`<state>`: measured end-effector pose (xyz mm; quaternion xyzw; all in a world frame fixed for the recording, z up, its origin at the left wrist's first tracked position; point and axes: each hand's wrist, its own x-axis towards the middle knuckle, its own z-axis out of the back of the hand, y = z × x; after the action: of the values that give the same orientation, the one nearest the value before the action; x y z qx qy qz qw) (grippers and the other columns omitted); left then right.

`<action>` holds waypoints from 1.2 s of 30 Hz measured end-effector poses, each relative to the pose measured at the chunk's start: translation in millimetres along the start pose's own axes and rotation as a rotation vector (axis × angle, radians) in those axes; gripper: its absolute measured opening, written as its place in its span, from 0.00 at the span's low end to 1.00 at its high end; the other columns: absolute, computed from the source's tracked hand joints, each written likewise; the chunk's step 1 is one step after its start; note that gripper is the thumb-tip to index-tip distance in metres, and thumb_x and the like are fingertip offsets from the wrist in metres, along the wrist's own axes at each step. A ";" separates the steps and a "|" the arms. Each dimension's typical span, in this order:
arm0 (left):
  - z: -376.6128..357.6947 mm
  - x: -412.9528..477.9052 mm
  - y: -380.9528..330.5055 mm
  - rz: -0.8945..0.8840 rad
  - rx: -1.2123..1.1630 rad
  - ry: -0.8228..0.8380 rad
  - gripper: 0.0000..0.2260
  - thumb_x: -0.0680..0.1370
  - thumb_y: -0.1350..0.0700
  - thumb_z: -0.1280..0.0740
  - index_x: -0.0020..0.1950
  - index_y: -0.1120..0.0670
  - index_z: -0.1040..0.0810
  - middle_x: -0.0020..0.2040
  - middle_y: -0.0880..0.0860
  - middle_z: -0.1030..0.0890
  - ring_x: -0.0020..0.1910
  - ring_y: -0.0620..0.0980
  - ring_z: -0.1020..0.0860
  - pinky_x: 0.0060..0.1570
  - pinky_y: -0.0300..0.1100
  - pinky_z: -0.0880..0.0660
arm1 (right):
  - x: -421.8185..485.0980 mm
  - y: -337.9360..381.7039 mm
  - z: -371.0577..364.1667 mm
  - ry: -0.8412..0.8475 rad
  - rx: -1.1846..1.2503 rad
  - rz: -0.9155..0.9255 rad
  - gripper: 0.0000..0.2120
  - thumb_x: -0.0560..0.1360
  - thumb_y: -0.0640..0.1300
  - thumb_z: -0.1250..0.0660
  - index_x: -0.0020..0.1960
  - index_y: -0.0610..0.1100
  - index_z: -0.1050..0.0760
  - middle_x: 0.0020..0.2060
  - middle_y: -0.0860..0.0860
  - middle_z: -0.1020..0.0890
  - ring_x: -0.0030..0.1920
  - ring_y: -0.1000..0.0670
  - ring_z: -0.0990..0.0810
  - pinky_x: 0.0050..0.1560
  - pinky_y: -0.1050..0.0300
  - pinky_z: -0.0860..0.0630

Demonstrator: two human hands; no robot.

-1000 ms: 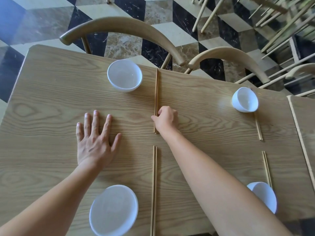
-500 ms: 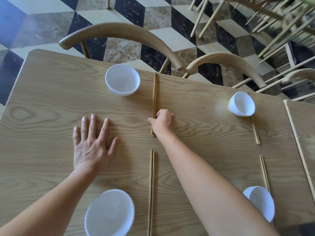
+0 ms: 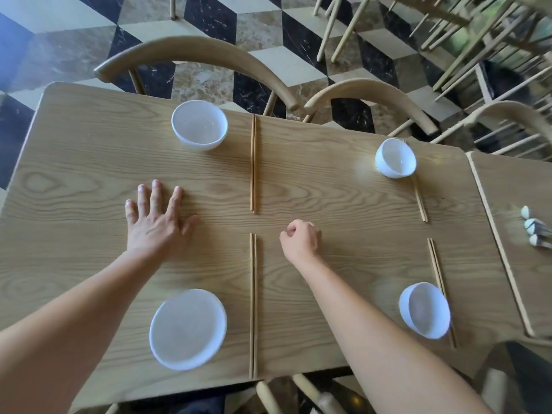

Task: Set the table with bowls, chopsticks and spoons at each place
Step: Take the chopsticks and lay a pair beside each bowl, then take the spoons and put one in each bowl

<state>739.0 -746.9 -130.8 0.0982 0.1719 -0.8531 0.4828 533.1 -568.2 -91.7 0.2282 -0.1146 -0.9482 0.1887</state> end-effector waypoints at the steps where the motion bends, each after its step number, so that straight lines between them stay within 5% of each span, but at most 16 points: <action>1: 7.6 -1.0 -0.4 0.005 -0.004 0.055 0.33 0.79 0.35 0.44 0.81 0.43 0.48 0.83 0.55 0.54 0.81 0.59 0.57 0.76 0.58 0.56 | -9.3 -10.9 3.1 0.030 -0.033 0.022 0.11 0.75 0.45 0.33 0.55 0.42 0.21 0.53 0.44 0.20 0.60 0.44 0.25 0.59 0.58 0.33; 4: 31.0 -19.0 -1.7 0.019 -0.022 0.176 0.26 0.79 0.43 0.38 0.76 0.45 0.36 0.78 0.54 0.39 0.77 0.61 0.43 0.71 0.59 0.38 | -39.1 -43.3 13.4 0.109 -0.126 0.063 0.13 0.76 0.46 0.35 0.58 0.41 0.24 0.58 0.44 0.25 0.65 0.45 0.31 0.67 0.57 0.35; 7: 48.8 -60.1 -9.3 0.038 0.010 0.152 0.22 0.79 0.46 0.39 0.73 0.48 0.30 0.71 0.57 0.28 0.69 0.63 0.31 0.64 0.54 0.30 | -69.0 -70.6 25.1 0.258 -0.177 0.061 0.16 0.76 0.45 0.37 0.62 0.41 0.26 0.65 0.45 0.34 0.68 0.44 0.34 0.70 0.54 0.35; 13: 79.7 -171.2 -47.6 -0.018 -0.004 -0.054 0.12 0.76 0.51 0.38 0.56 0.53 0.20 0.56 0.59 0.18 0.56 0.61 0.21 0.52 0.49 0.23 | -131.2 -117.0 71.1 0.315 -0.227 0.148 0.16 0.73 0.46 0.36 0.58 0.42 0.21 0.58 0.43 0.20 0.60 0.43 0.22 0.56 0.57 0.26; 20: 68.3 -370.2 -149.0 -0.051 0.133 -0.090 0.11 0.76 0.51 0.38 0.49 0.53 0.19 0.50 0.53 0.18 0.48 0.55 0.21 0.40 0.43 0.26 | -233.0 -230.5 153.4 0.210 -0.255 0.354 0.14 0.72 0.45 0.36 0.52 0.41 0.18 0.50 0.42 0.16 0.54 0.43 0.19 0.51 0.58 0.23; 24: 61.2 -461.9 -212.6 -0.096 0.246 0.016 0.10 0.77 0.55 0.42 0.49 0.55 0.22 0.49 0.53 0.20 0.45 0.56 0.23 0.39 0.45 0.28 | -289.7 -289.3 212.6 0.187 -0.245 0.402 0.13 0.75 0.46 0.37 0.53 0.39 0.19 0.42 0.44 0.18 0.43 0.44 0.21 0.38 0.59 0.27; 29: 67.3 -532.0 -278.4 -0.117 0.184 -0.096 0.13 0.79 0.48 0.42 0.52 0.54 0.22 0.50 0.56 0.21 0.45 0.55 0.24 0.41 0.43 0.28 | -337.5 -343.9 270.0 0.064 -0.217 0.396 0.12 0.75 0.49 0.36 0.35 0.45 0.28 0.39 0.45 0.25 0.31 0.46 0.27 0.37 0.58 0.27; 33: 62.8 -557.7 -309.3 -0.181 0.211 -0.160 0.17 0.80 0.42 0.42 0.53 0.53 0.21 0.54 0.55 0.19 0.53 0.56 0.20 0.43 0.43 0.28 | -361.9 -385.9 292.4 0.015 -0.190 0.354 0.11 0.75 0.53 0.36 0.42 0.47 0.27 0.44 0.45 0.28 0.39 0.43 0.27 0.41 0.55 0.27; 36: 59.0 -565.9 -326.0 -0.218 0.256 -0.189 0.18 0.80 0.41 0.43 0.54 0.53 0.22 0.55 0.55 0.19 0.54 0.55 0.20 0.43 0.44 0.28 | -368.7 -412.6 302.6 -0.007 -0.153 0.300 0.08 0.74 0.48 0.35 0.49 0.45 0.24 0.45 0.45 0.26 0.34 0.45 0.26 0.40 0.57 0.27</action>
<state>750.6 -168.1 177.1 0.0592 0.0255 -0.9206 0.3852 567.1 -4.8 189.9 0.1901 -0.0756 -0.9161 0.3447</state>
